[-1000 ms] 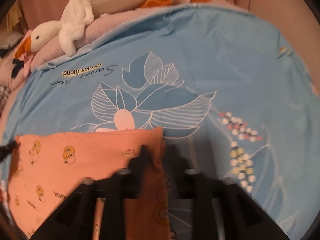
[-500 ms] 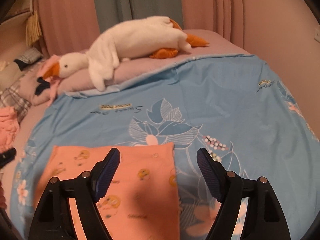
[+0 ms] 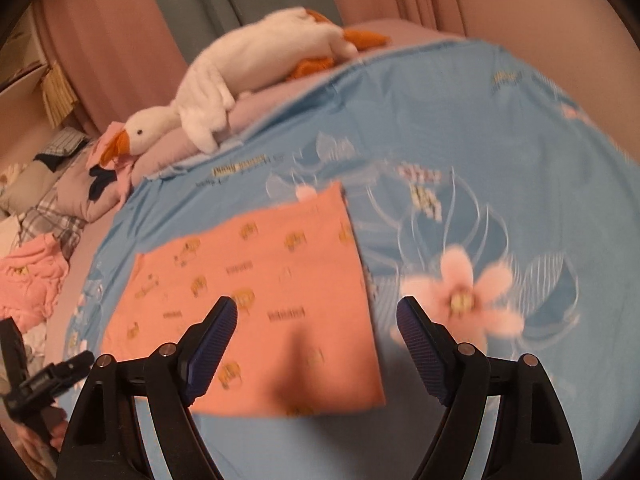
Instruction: Fold small clothes
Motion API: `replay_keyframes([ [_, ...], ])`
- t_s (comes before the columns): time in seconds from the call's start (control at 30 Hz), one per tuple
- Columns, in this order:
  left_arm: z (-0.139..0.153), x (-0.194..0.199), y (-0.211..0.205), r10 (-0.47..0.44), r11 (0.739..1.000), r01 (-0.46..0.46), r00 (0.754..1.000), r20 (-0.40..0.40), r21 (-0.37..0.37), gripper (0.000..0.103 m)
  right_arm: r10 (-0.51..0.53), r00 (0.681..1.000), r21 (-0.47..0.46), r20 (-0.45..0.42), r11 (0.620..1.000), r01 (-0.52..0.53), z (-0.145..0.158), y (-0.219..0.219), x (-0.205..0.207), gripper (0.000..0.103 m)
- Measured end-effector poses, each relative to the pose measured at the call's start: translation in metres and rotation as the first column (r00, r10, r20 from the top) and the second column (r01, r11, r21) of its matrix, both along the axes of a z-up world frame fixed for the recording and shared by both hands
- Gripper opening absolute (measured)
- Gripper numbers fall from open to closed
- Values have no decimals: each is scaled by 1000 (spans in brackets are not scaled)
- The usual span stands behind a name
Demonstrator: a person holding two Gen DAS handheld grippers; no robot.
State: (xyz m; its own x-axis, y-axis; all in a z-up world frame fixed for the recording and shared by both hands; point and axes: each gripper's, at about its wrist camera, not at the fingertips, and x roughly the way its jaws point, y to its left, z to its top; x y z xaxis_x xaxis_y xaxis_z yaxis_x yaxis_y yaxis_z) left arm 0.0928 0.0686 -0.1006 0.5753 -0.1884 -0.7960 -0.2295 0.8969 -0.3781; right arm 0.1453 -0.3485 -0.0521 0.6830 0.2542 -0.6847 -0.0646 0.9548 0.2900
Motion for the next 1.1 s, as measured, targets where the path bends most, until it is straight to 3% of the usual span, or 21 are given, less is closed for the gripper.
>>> replay_keyframes([
  [0.2, -19, 11, 1, -3, 998, 2, 1000, -15, -62, 86, -22, 996, 85, -85, 996, 29, -40, -12, -8, 82],
  [0.3, -24, 21, -3, 15, 999, -16, 1000, -26, -29, 82, 2, 993, 178, -122, 984, 20, -56, -19, -7, 81],
  [0.47, -29, 31, -9, 10, 999, -11, 1000, -19, -53, 59, 18, 994, 276, -111, 961, 13, -63, -20, -7, 73],
  [0.53, -30, 34, -12, -3, 998, 2, 1000, -16, -57, 43, 44, 993, 298, -107, 954, -10, -66, -15, -3, 73],
  [0.6, -32, 35, -14, -12, 997, 11, 1000, -19, -79, 32, 49, 994, 298, -96, 955, -18, -69, -8, 3, 65],
  [0.67, -31, 36, -15, -11, 997, 9, 1000, -16, -78, 22, 52, 994, 302, -96, 953, -21, -70, -4, 10, 35],
  [0.73, -29, 34, -16, -6, 996, 5, 1000, -11, -90, 18, 65, 992, 337, -113, 941, -23, -75, -4, 15, 24],
  [0.87, -17, 25, -20, -11, 996, 12, 1000, 2, -86, 16, 52, 995, 341, -80, 940, -22, -63, -7, 5, 15],
  [1.1, 9, -15, -43, -62, 996, 65, 997, 34, -65, 16, 66, 998, 321, -4, 945, -61, -25, -17, -28, 13],
])
